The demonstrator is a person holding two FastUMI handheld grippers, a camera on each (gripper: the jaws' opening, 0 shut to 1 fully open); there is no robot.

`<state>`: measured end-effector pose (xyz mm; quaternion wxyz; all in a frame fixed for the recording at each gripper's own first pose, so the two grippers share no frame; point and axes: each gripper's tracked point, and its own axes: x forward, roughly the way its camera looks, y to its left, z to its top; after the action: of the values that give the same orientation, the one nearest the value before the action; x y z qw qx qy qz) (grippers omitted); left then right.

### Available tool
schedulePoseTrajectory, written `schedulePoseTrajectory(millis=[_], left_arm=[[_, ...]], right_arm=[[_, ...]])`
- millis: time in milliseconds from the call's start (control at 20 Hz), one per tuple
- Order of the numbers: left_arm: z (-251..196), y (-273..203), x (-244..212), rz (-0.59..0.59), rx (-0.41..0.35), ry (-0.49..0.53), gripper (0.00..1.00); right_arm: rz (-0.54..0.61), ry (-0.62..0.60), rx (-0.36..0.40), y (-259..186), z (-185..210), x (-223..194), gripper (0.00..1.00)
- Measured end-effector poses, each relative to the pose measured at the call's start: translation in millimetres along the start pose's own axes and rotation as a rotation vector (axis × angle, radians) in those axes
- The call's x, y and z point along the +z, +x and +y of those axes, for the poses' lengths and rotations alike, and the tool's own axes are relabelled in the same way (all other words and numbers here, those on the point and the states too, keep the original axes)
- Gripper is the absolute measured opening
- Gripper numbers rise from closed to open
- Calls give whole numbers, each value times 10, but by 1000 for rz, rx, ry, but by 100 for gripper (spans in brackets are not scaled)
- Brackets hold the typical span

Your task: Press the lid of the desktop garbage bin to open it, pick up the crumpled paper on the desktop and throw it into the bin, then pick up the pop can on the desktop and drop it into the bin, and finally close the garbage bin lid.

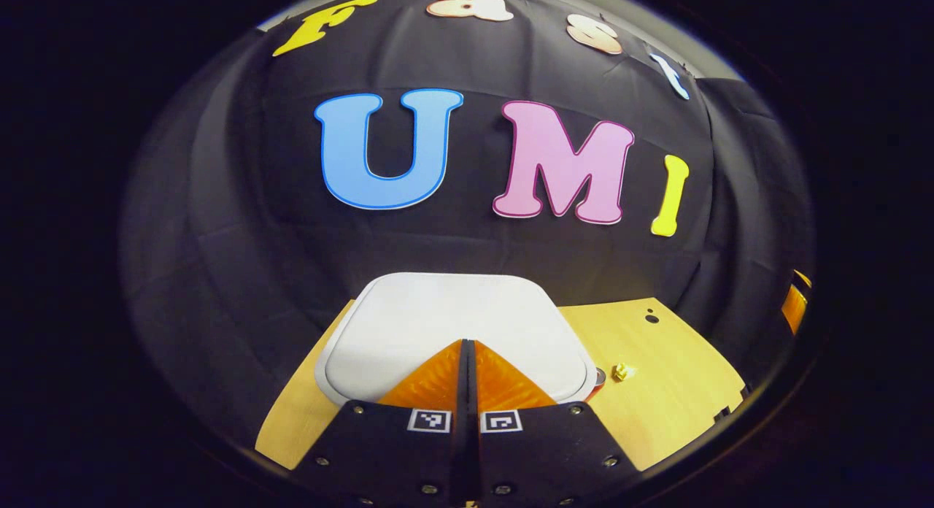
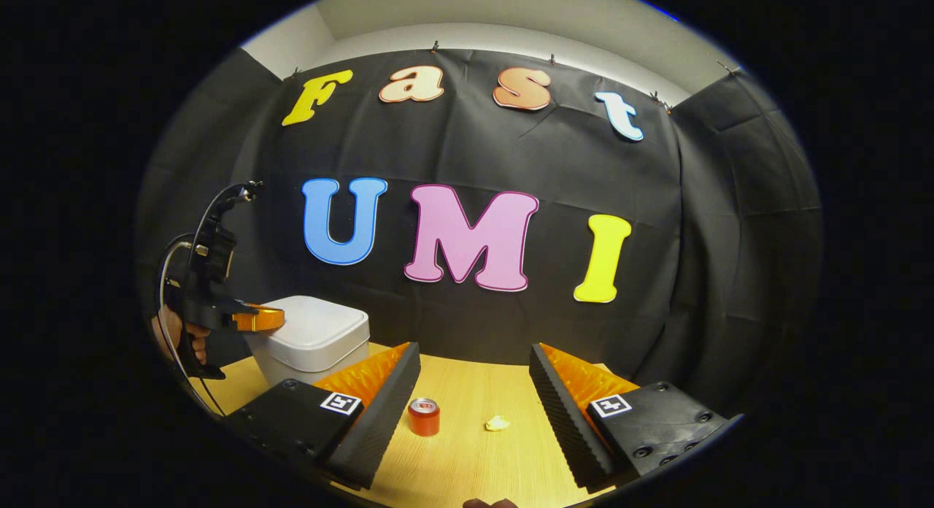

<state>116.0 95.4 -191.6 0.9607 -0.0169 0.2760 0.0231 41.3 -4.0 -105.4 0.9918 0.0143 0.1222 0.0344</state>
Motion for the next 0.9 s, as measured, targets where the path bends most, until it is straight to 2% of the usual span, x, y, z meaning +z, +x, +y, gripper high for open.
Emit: schedulePoseTrajectory(millis=[100,150,300,400,750,900], left_arm=[[-12,-2,27,-2,-15,-55,1],[3,-23,56,-14,-16,-51,1],[-49,-76,207,-58,8,83,1],[-172,-144,379,-107,-6,108,1],[-376,-611,1328,-341,-15,98,1],[-434,-817,1573,-414,-18,99,0]], right_arm=[[9,9,1,32,10,-26,98],[13,14,1,42,13,-29,98],[2,23,3,57,28,23,98],[-4,8,7,61,55,34,98],[-18,-22,28,14,124,75,98],[-16,-15,21,-16,104,75,98]])
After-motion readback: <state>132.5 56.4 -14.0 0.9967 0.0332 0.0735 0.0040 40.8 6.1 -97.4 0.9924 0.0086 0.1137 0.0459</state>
